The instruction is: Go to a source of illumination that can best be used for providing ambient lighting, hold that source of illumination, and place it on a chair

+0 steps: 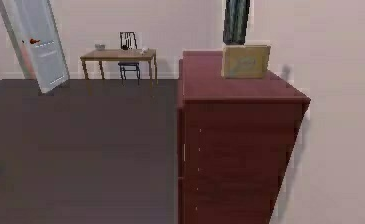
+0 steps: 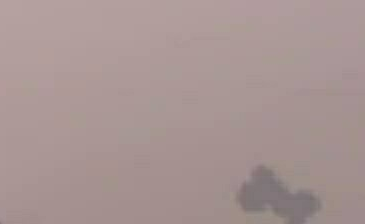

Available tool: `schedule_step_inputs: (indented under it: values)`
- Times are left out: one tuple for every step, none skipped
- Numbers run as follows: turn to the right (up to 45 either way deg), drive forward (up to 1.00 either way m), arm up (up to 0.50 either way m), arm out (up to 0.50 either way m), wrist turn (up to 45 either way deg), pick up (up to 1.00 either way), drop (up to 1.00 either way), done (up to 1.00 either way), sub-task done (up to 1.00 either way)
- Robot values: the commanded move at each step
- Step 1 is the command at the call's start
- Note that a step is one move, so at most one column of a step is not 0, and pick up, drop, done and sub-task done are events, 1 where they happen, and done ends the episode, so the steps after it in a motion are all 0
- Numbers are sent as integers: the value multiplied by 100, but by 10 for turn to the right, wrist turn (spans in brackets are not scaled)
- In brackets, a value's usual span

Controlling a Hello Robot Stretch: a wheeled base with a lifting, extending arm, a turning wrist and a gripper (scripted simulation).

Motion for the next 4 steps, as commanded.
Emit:
schedule_step_inputs:
  values:
    - [-420, 0, 0, 0, 0, 0, 0, 0, 0]
    - [0, 100, 0, 0, 0, 0, 0, 0, 0]
    - [0, 100, 0, 0, 0, 0, 0, 0, 0]
    - [0, 100, 0, 0, 0, 0, 0, 0, 0]
